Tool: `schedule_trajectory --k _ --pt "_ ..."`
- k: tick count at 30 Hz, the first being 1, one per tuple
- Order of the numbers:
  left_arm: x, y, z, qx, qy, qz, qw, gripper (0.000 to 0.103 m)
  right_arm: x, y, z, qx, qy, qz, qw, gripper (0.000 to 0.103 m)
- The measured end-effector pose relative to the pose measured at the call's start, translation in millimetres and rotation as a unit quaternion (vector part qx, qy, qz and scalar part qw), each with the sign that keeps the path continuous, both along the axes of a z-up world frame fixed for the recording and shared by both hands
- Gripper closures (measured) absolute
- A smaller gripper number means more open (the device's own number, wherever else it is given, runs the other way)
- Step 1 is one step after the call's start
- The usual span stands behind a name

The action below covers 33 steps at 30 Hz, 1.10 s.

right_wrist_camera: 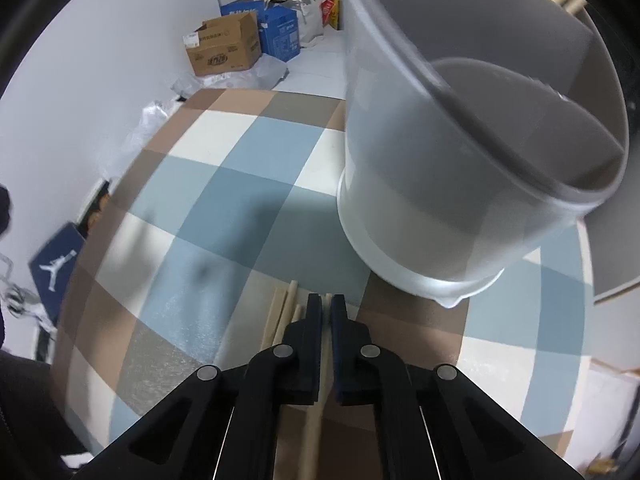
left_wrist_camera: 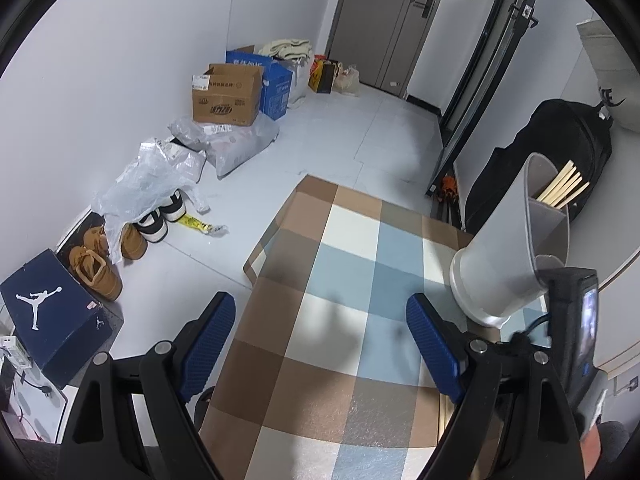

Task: Organize utensils
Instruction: 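Lift the chopstick with the right gripper while the left gripper grasps another chopstick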

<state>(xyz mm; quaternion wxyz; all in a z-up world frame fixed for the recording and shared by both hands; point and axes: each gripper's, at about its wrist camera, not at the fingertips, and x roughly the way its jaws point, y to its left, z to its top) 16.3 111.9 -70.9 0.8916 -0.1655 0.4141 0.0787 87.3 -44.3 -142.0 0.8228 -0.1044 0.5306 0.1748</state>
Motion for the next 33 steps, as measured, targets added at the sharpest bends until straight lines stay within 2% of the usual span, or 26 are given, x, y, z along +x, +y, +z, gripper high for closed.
schedule_trajectory --k 5,10,15,21,26,28,33 --pt "4 -10 -8 0.011 0.022 -0.018 0.9995 0.019 -11 -15 18 0.042 -0.014 -0.006 0.999 0.1" --pt "9 -44 -16 0.045 0.044 -0.079 0.9949 0.019 -28 -41 50 0.088 -0.043 -0.011 0.995 0.1" --pt "18 -71 -38 0.014 0.104 -0.141 0.9844 0.019 -36 -64 76 0.127 -0.065 -0.032 0.989 0.1" --pt "19 -84 -49 0.037 0.134 -0.146 0.9794 0.019 -40 -93 104 0.16 -0.086 -0.043 0.982 0.1" --pt "20 -91 -62 0.038 0.168 -0.145 0.9744 0.019 -43 -104 111 0.167 -0.094 -0.041 0.981 0.1" --pt "22 -94 -61 0.052 0.165 -0.144 0.9744 0.019 -43 -107 111 0.172 -0.091 -0.041 0.98 0.1" --pt "23 -93 -60 0.05 0.164 -0.13 0.9765 0.019 -43 -122 111 0.19 -0.092 -0.049 0.976 0.1"
